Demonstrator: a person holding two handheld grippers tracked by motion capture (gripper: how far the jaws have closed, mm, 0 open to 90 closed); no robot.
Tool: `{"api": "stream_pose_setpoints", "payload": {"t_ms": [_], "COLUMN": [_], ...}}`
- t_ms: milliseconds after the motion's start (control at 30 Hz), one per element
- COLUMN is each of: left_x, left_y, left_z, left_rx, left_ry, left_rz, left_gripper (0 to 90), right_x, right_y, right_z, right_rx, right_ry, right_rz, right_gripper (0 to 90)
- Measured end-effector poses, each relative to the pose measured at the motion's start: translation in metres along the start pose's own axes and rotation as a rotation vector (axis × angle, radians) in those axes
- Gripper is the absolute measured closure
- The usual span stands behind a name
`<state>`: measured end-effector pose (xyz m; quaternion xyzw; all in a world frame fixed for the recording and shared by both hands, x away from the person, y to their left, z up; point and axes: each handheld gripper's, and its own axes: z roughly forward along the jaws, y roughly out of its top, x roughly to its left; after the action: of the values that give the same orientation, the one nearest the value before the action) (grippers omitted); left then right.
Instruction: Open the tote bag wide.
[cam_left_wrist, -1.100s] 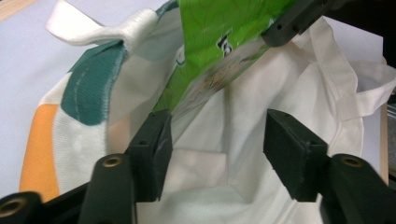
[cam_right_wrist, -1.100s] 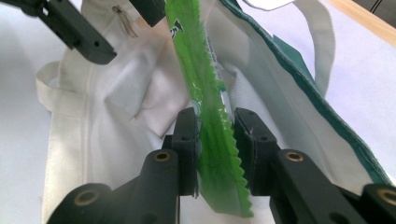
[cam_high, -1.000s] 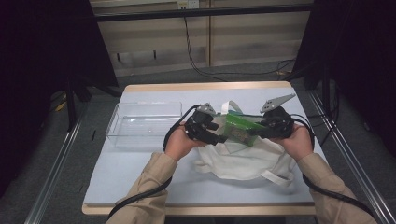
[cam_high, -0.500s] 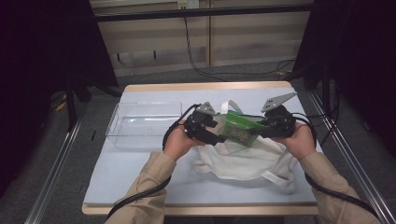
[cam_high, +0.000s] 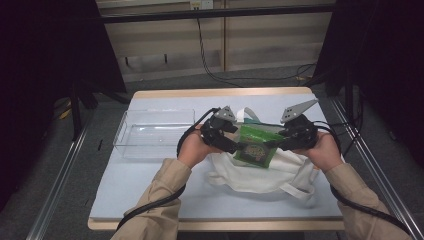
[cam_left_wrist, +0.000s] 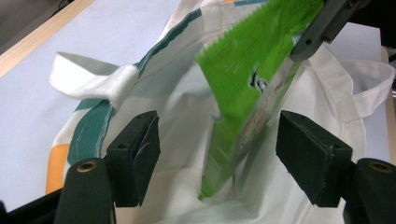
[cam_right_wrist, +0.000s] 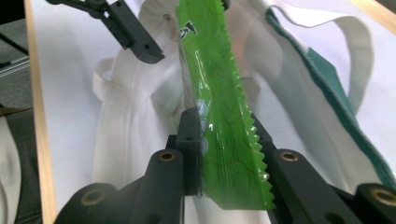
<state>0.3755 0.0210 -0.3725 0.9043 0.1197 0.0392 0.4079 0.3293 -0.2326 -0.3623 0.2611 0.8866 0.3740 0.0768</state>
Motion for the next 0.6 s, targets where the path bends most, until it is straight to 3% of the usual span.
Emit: {"api": "stream_pose_setpoints", "payload": {"t_ms": [100, 200, 367, 500, 600], "left_x": [-0.001, -0.003, -0.008, -0.006, -0.007], "left_y": [0.004, 0.008, 0.016, 0.019, 0.02], "left_z": [0.002, 0.004, 0.007, 0.008, 0.008], "left_rx": [0.0, -0.002, 0.037, 0.055, 0.067], "left_ry": [-0.009, -0.028, -0.046, -0.049, -0.054], "left_rz": [0.033, 0.041, 0.11, 0.097, 0.103], "left_gripper": [32.3, 35.2, 43.2, 52.8, 55.8], "right_x": [0.0, 0.0, 0.001, 0.0, 0.001], "right_y": [0.0, 0.001, 0.001, -0.001, -0.003], "right_z": [0.002, 0.003, 0.007, 0.008, 0.009], "right_rx": [0.004, 0.007, -0.002, -0.016, -0.016], "right_ry": [0.006, 0.011, 0.019, 0.017, 0.002], "right_rz": [-0.008, -0.015, -0.02, -0.005, 0.001], "right_gripper": [73.4, 73.3, 71.7, 68.8, 59.5]}}
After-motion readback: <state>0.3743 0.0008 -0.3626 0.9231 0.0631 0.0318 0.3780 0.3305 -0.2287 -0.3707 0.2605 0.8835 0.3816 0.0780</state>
